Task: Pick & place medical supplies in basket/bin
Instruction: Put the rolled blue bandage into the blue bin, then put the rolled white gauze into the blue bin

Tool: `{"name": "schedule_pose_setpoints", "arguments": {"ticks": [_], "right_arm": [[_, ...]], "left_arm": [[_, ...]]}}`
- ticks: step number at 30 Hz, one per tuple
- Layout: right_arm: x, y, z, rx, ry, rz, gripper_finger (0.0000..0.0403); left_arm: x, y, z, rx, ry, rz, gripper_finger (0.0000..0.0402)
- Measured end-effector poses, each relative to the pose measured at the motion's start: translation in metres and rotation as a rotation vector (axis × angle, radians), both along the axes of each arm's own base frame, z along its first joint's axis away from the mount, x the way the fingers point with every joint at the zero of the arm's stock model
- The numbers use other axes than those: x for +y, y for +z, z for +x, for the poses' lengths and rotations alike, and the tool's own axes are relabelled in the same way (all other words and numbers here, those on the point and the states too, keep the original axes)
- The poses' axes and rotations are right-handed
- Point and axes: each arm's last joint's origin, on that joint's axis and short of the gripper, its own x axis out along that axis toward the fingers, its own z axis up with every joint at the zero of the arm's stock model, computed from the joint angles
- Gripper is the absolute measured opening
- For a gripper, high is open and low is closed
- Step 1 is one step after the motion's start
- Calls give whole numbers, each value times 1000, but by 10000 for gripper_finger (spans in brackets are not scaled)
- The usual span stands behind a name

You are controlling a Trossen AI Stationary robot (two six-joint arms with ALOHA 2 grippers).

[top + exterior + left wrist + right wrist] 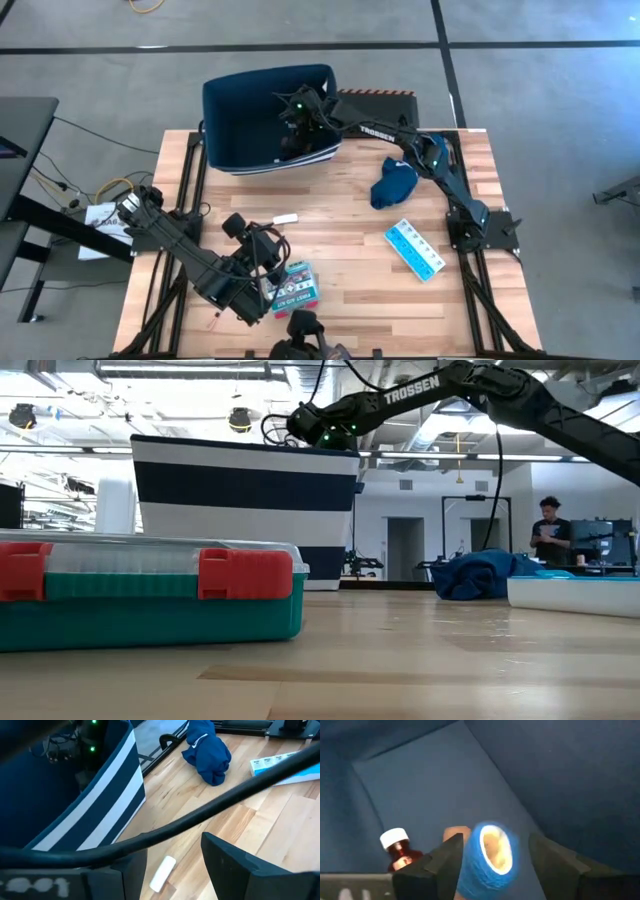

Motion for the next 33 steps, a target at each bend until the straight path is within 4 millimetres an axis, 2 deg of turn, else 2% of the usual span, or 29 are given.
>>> {"name": "schedule_pose_setpoints", "arguments": {"ticks": [2,5,9,12,18,23,27,30,33], "right_arm": [[4,5,1,6,7,-12,230],[16,26,4,-30,24,-66,234],[35,69,-7,-77,72,-130,230],[54,108,-24,-109,103,-160,225],[106,204,-87,-248,150,-193,219],[158,261,-152,-365,167,-118,219],[202,285,-203,-405,199,18,217],[230,286,-228,-354,224,110,216],[255,281,-242,-280,200,179,216]], "left_arm": [[0,0,0,-8,8,-12,178],[0,-1,0,-6,19,-43,178],[-1,-1,-1,0,30,-73,178],[-1,-2,-1,-2,42,-98,178],[-1,-2,-1,-8,56,-124,178],[-2,-4,-2,31,62,-172,178],[-2,-4,-2,66,48,-177,178],[-2,-6,-1,117,29,-177,178],[-3,-11,1,143,17,-166,178]]}}
